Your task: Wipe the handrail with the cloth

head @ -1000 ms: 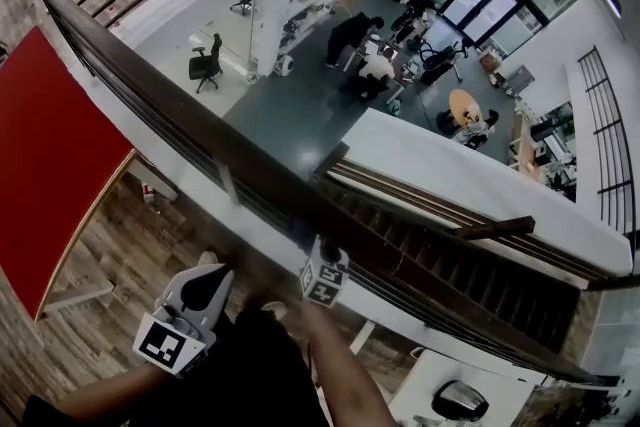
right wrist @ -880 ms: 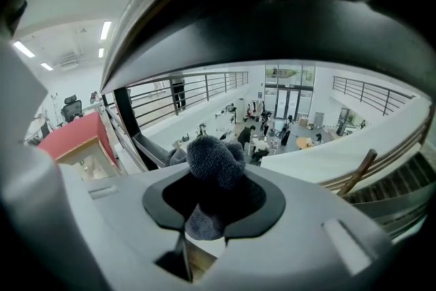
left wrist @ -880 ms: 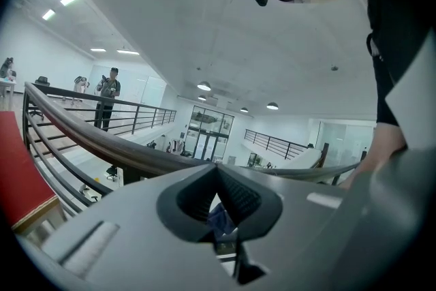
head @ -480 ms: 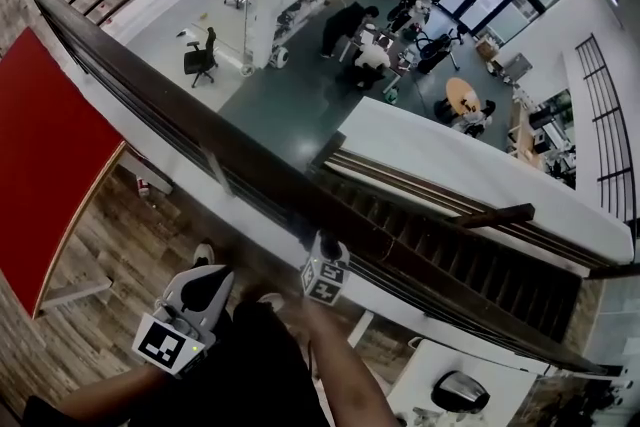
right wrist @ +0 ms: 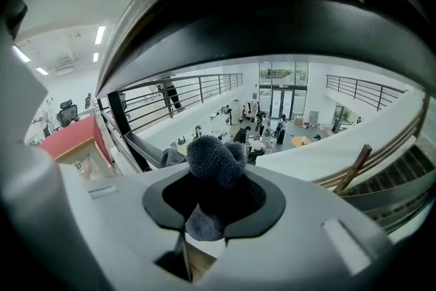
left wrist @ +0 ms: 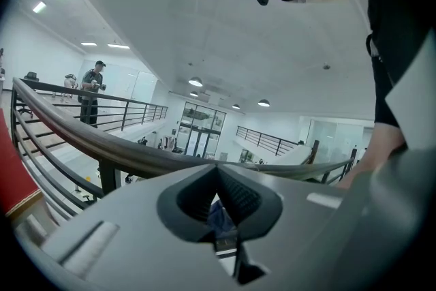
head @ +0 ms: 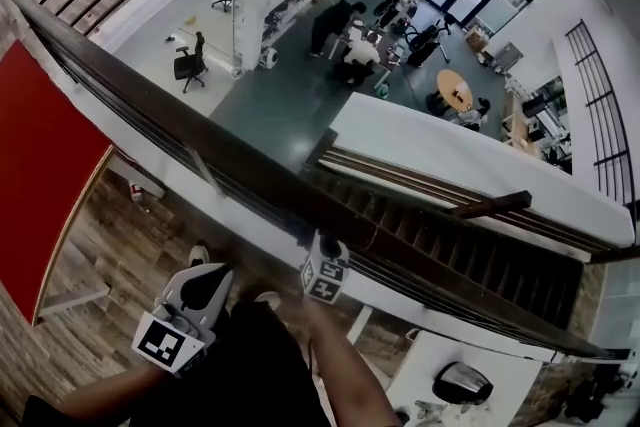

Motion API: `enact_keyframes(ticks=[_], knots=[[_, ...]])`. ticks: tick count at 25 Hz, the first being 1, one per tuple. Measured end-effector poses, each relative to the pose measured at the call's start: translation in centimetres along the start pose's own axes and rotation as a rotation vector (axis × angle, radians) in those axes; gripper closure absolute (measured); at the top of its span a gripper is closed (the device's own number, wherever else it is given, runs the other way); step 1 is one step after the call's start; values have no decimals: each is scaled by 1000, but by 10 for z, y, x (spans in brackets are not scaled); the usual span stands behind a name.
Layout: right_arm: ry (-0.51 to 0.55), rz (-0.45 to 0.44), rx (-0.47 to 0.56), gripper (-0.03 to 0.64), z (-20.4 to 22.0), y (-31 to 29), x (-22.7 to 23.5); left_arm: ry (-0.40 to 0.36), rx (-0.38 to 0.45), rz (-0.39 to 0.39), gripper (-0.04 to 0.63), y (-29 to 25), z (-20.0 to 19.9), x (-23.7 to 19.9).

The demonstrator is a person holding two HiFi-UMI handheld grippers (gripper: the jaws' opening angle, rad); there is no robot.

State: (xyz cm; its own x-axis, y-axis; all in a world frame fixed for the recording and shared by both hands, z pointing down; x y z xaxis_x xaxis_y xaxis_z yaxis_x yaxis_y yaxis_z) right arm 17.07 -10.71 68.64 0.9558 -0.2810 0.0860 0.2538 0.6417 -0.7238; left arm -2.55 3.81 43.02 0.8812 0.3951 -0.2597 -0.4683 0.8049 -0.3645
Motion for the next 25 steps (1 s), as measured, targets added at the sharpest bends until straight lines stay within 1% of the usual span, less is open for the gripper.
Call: enact_keyframes(ticks=[9, 13, 19, 22, 25], knots=[[-18, 23, 1, 525, 4, 7, 19, -13, -3, 36, 595, -8, -1, 12], [-27, 30, 2, 525, 7, 12, 29, -42, -15, 35, 595, -9, 0, 21], [-40, 36, -7, 525, 15, 13, 37, -9, -29, 32, 595, -11, 1, 24], [-46, 37, -5, 525, 15, 16, 44, -9, -38, 35, 596, -11, 3, 29], [-52, 44, 4, 525, 14, 16, 51, -12, -27, 37, 595, -12, 5, 30]])
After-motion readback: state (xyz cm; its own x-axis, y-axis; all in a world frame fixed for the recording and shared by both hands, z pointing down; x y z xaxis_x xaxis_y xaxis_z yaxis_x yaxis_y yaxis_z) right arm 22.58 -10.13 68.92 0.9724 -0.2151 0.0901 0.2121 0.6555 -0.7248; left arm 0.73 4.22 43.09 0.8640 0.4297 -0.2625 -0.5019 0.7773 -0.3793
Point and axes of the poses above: the fingertips, and each gripper's own axes: y backward along the fingers, x to its right, z out of its underside, the point moved 2 cm from there along y, backward along the fingers, and after that the axes turned 11 degrees about -x, right-handed, at the moved point
